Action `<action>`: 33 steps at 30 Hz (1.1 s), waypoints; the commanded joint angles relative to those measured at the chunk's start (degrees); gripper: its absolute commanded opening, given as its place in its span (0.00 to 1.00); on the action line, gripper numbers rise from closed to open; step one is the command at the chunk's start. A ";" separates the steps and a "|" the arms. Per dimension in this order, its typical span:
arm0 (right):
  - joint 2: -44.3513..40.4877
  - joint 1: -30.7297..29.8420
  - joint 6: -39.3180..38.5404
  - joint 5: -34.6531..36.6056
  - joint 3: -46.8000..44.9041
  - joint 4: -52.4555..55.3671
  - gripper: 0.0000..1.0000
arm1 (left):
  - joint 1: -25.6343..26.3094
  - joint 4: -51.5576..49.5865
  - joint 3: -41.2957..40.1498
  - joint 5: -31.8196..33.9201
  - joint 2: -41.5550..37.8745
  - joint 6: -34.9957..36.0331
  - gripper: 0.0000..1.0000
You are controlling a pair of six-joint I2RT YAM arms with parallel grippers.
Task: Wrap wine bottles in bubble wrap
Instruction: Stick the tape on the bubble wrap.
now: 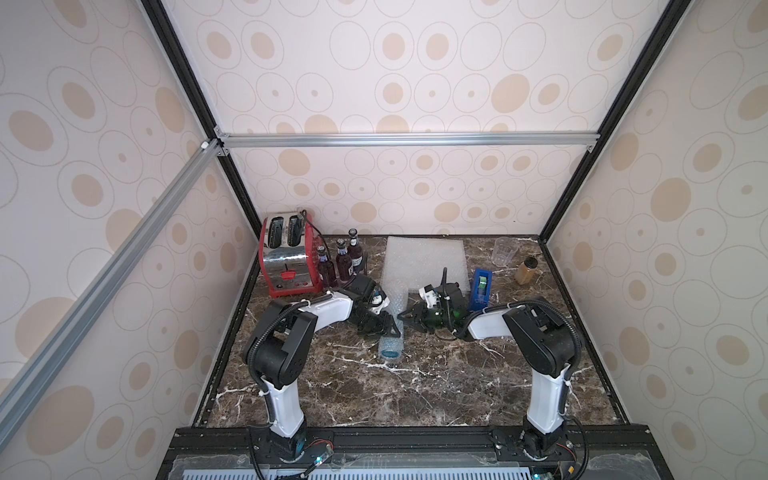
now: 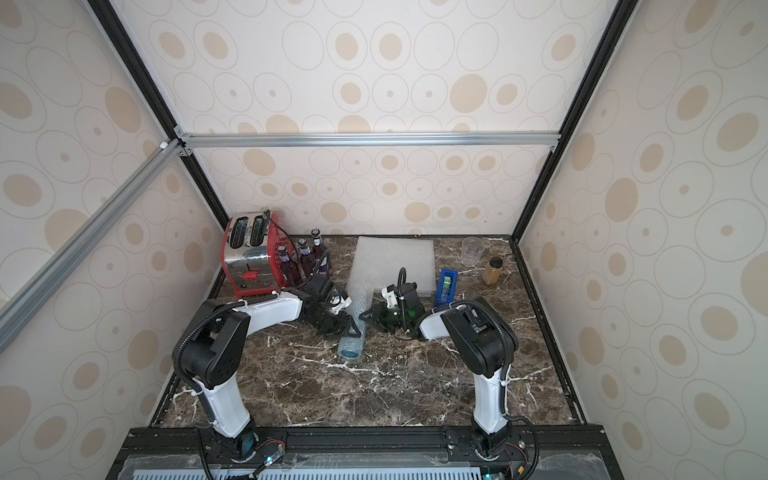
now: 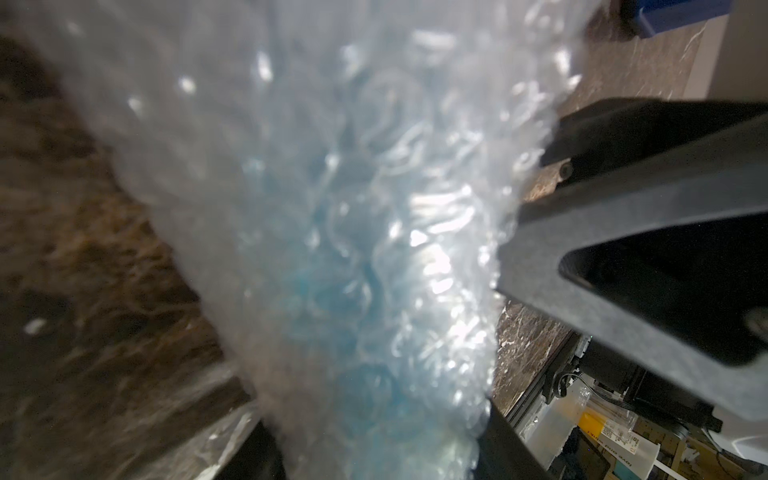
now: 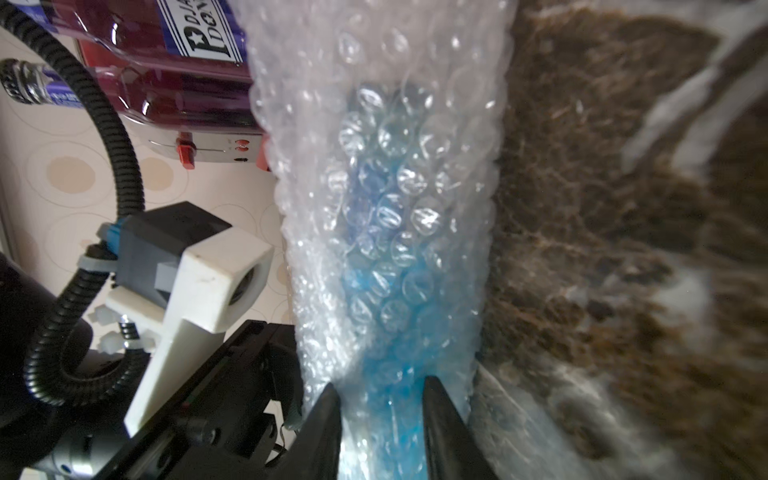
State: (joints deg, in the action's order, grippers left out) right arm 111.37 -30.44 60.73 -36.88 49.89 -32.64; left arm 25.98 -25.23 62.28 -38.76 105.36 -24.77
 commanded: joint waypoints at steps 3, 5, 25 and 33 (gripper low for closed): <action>-3.76 2.51 -1.73 2.13 -2.05 5.41 0.34 | -0.03 -3.40 -0.99 4.57 2.59 1.91 0.54; -3.76 3.05 -1.78 1.77 -2.14 5.53 0.34 | 0.02 -2.98 -1.44 4.51 2.39 1.85 0.54; 4.87 -0.09 1.23 1.34 2.40 2.91 0.00 | 0.00 -3.79 -0.49 4.75 2.68 2.03 0.60; -6.79 1.56 -6.89 6.08 -0.55 17.50 0.04 | -0.05 -6.13 2.04 5.89 -1.34 0.90 0.93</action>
State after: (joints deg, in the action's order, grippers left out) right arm 110.74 -29.63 57.65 -33.67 50.54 -22.68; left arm 26.13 -26.74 63.18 -37.32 104.75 -24.16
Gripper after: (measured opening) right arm 0.048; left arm 0.915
